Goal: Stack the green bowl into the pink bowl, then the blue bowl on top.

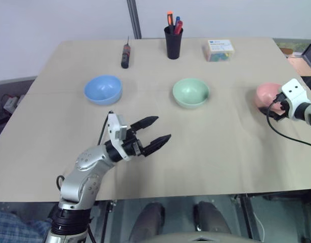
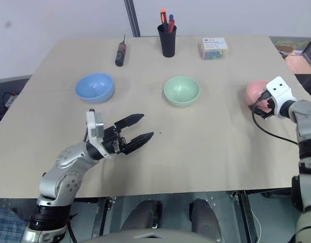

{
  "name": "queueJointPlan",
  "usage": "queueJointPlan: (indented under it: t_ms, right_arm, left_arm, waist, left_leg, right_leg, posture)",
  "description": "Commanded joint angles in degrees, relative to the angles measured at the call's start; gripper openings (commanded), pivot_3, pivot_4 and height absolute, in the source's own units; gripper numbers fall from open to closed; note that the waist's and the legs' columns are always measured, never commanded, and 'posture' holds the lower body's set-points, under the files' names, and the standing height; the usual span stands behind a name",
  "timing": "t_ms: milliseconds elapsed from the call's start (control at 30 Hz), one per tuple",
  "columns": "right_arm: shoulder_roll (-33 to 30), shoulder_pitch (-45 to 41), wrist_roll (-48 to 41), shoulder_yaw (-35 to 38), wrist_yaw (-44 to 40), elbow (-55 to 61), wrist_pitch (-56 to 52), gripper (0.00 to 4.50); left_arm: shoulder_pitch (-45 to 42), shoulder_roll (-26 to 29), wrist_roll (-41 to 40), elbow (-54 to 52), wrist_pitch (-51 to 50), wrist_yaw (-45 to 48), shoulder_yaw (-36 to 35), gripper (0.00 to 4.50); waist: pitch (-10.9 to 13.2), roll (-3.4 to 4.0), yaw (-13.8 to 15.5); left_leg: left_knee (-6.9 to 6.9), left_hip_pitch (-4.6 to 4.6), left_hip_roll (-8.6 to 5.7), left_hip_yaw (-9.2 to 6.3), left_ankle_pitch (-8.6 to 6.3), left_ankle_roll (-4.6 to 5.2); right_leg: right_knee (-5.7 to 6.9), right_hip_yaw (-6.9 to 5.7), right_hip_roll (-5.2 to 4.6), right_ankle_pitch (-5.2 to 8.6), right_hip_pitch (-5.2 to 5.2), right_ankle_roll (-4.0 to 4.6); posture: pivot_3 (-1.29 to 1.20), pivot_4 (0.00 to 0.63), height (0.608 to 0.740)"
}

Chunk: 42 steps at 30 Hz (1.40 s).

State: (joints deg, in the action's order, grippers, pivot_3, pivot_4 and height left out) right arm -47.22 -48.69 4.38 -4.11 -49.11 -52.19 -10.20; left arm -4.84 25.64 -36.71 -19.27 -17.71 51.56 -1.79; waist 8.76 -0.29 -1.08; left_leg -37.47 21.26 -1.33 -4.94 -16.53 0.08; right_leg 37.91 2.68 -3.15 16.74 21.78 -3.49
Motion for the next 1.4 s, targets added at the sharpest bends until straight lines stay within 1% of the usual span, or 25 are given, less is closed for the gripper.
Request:
queueJointPlan:
  t_ms: [33,100,167,200,267,433,500,567,667,767,833,933,1000,1100,1133,1167,1200,1267,1300,1333,1367,1400]
  right_arm:
    - [-0.98,-4.54,3.31,-2.16,-2.06,-6.51,2.88,3.16]
    - [-0.84,-5.76,3.82,-2.53,-2.67,-8.48,3.80,2.19]
    - [-0.74,-6.28,4.43,-2.97,-3.48,-9.57,4.88,1.35]
    - [-0.67,-6.41,4.63,-3.01,-3.64,-9.95,5.27,0.84]
    - [-0.47,-6.38,4.84,-3.00,-4.04,-10.11,6.02,0.08]
    - [-0.52,-5.92,6.49,-4.38,-6.08,-8.88,8.52,0.08]
    - [-0.02,-4.84,5.59,-4.13,-7.76,-4.58,9.54,0.08]
    - [0.26,-1.37,3.78,-4.42,-11.63,6.44,9.50,0.08]
    - [-1.26,8.83,1.71,-6.63,-17.85,31.97,5.59,0.08]
    - [-2.18,17.22,4.23,-9.64,-18.55,51.74,2.42,0.08]
    - [-1.28,21.10,6.91,-12.45,-17.88,62.32,-0.29,0.08]
    - [1.43,23.79,9.27,-17.00,-17.94,74.36,-5.81,0.08]
    - [3.43,23.63,11.52,-20.04,-17.78,78.67,-7.93,0.08]
    - [5.27,22.29,15.81,-23.58,-17.17,81.35,-9.48,0.08]
    - [5.55,21.86,16.86,-24.13,-16.94,81.49,-9.55,0.42]
    - [5.72,21.62,17.52,-24.42,-16.81,81.57,-9.62,0.92]
    - [5.99,21.26,18.11,-24.58,-16.52,81.34,-9.71,0.97]
    - [6.43,20.68,18.98,-24.53,-16.04,80.80,-9.90,1.70]
    - [6.47,20.32,19.39,-24.41,-15.90,80.45,-9.79,2.21]
    - [6.47,20.06,19.66,-24.26,-15.91,80.20,-9.70,2.53]
    - [6.43,19.88,19.76,-24.07,-16.02,80.05,-9.67,3.10]
    - [6.38,19.74,19.73,-23.86,-16.18,80.01,-9.74,3.50]
  left_arm:
    - [-0.35,0.28,0.46,-1.13,1.53,0.43,-0.45,4.50]
    - [0.31,0.41,0.63,-1.44,1.66,0.14,-0.85,4.50]
    - [1.51,0.55,0.54,-2.10,1.64,-0.27,-1.22,4.50]
    - [2.06,0.58,0.45,-2.46,1.62,-0.44,-1.33,4.50]
    - [2.92,0.75,0.57,-2.86,1.85,-0.54,-1.42,4.50]
    - [3.35,1.04,0.62,-2.92,2.09,-0.91,-1.86,4.50]
    - [3.53,1.47,0.56,-2.70,2.16,-0.77,-2.35,4.50]
    - [3.78,2.11,0.64,-2.10,2.41,-0.52,-3.15,4.50]
    - [4.13,2.80,0.85,-1.27,2.80,-0.33,-4.20,4.50]
    - [4.43,3.23,1.01,-0.52,3.11,0.05,-4.77,4.50]
    - [4.57,3.36,0.99,-0.21,3.17,0.25,-5.00,4.50]
    - [4.26,3.56,1.33,0.46,3.37,0.68,-4.90,4.50]
    - [3.97,3.57,1.46,0.71,3.35,0.80,-4.85,4.50]
    - [3.56,3.65,1.60,1.18,3.31,1.11,-5.04,4.50]
    - [3.41,3.69,1.61,1.36,3.30,1.22,-5.14,4.50]
    - [3.32,3.71,1.62,1.47,3.28,1.28,-5.20,4.50]
    - [3.22,3.72,1.64,1.58,3.29,1.32,-5.23,4.50]
    - [3.01,3.72,1.74,1.77,3.33,1.35,-5.18,4.50]
    - [2.87,3.70,1.78,1.85,3.32,1.34,-5.11,4.50]
    - [2.73,3.64,1.80,1.90,3.28,1.29,-5.03,4.50]
    - [2.62,3.58,1.78,1.91,3.20,1.21,-4.96,4.50]
    - [2.55,3.51,1.79,1.90,3.16,1.14,-4.90,4.50]
  waist:
    - [0.01,0.00,0.02]
    - [0.01,0.00,0.01]
    - [0.00,0.01,-0.04]
    - [0.00,0.01,-0.07]
    - [-0.02,-0.03,-0.24]
    - [-0.01,-0.04,-0.14]
    - [-0.01,-0.03,-0.28]
    - [-0.01,-0.03,-0.64]
    - [0.01,0.02,-1.22]
    - [0.02,0.05,-1.20]
    - [0.02,0.04,-1.03]
    - [0.03,0.01,-0.95]
    - [0.03,0.01,-0.88]
    - [0.04,0.01,-0.70]
    - [0.04,0.01,-0.61]
    - [0.04,0.01,-0.58]
    - [0.04,0.00,-0.47]
    - [0.04,0.00,-0.26]
    - [0.04,0.00,-0.09]
    - [0.05,0.00,-0.06]
    - [0.05,-0.01,0.03]
    - [0.05,-0.01,0.07]
  left_leg:
    - [0.00,0.04,0.00,-0.01,0.00,0.00]
    - [-0.01,0.13,0.00,-0.03,0.00,-0.01]
    - [-0.07,0.29,0.00,-0.03,0.01,-0.01]
    - [-0.13,0.44,0.00,-0.03,0.00,-0.01]
    - [-0.26,0.59,0.01,0.01,0.00,-0.01]
    - [-0.42,0.61,0.01,-0.06,0.00,-0.01]
    - [-0.50,0.62,0.01,-0.06,0.00,0.00]
    - [-0.51,0.62,0.03,-0.07,0.00,0.00]
    - [-0.55,0.72,0.11,-0.08,-0.01,-0.01]
    - [-0.61,0.89,0.12,-0.14,-0.02,0.00]
    - [-0.71,0.90,0.11,-0.14,-0.03,0.00]
    - [-0.89,0.83,0.06,-0.14,-0.10,0.11]
    - [-0.92,0.78,0.01,-0.15,-0.11,0.15]
    - [-0.94,0.71,0.00,-0.20,-0.10,0.14]
    - [-0.94,0.72,-0.02,-0.21,-0.07,0.07]
    - [-0.94,0.72,-0.04,-0.22,-0.01,-0.02]
    - [-0.94,0.72,-0.04,-0.22,-0.01,-0.03]
    - [-0.94,0.73,-0.05,-0.21,-0.01,-0.03]
    - [-0.93,0.73,-0.05,-0.21,-0.01,-0.04]
    - [-0.92,0.74,-0.04,-0.21,-0.01,-0.04]
    - [-0.92,0.75,-0.04,-0.21,-0.01,-0.04]
    - [-0.91,0.75,-0.03,-0.21,0.00,-0.04]
  right_leg:
    - [0.00,-0.01,0.00,0.00,0.04,0.00]
    - [0.00,-0.02,-0.01,0.00,0.12,0.00]
    - [0.02,-0.02,-0.02,0.00,0.27,0.00]
    - [0.06,-0.02,-0.02,-0.01,0.42,0.00]
    - [0.16,0.02,-0.02,-0.01,0.59,0.00]
    - [0.23,-0.04,-0.01,-0.02,0.54,0.01]
    - [0.25,-0.05,0.00,-0.02,0.53,0.00]
    - [0.29,-0.05,0.01,-0.02,0.54,0.00]
    - [0.40,-0.02,-0.01,-0.02,0.67,0.00]
    - [0.57,-0.05,-0.03,-0.01,0.90,0.00]
    - [0.66,-0.04,-0.04,-0.01,0.92,0.00]
    - [0.88,-0.03,-0.03,-0.02,0.87,0.00]
    - [0.96,-0.03,-0.03,-0.02,0.84,-0.01]
    - [1.01,-0.08,-0.01,-0.02,0.77,0.00]
    - [1.02,-0.09,-0.01,-0.02,0.78,0.00]
    - [1.01,-0.10,-0.02,-0.02,0.78,0.00]
    - [1.00,-0.10,-0.02,-0.02,0.78,0.00]
    - [0.97,-0.09,-0.03,-0.02,0.79,0.00]
    - [0.96,-0.09,-0.02,-0.02,0.79,0.00]
    - [0.95,-0.09,-0.02,-0.02,0.81,0.00]
    - [0.94,-0.09,-0.02,-0.02,0.83,0.01]
    - [0.94,-0.09,-0.01,-0.02,0.83,0.01]
  posture:
    - [0.00,0.150,0.740]
    - [0.00,0.150,0.740]
    - [0.00,0.150,0.740]
    - [0.00,0.150,0.740]
    - [0.00,0.150,0.740]
    - [0.00,0.150,0.740]
    - [0.00,0.150,0.740]
    - [0.00,0.150,0.740]
    - [0.00,0.150,0.740]
    - [0.00,0.150,0.740]
    - [0.00,0.150,0.740]
    - [0.00,0.150,0.740]
    - [0.00,0.150,0.740]
    - [0.00,0.150,0.740]
    - [0.00,0.150,0.740]
    - [0.00,0.150,0.740]
    - [0.00,0.150,0.740]
    - [0.00,0.150,0.740]
    - [0.00,0.150,0.740]
    - [0.00,0.150,0.740]
    - [0.00,0.150,0.740]
    - [0.00,0.150,0.740]
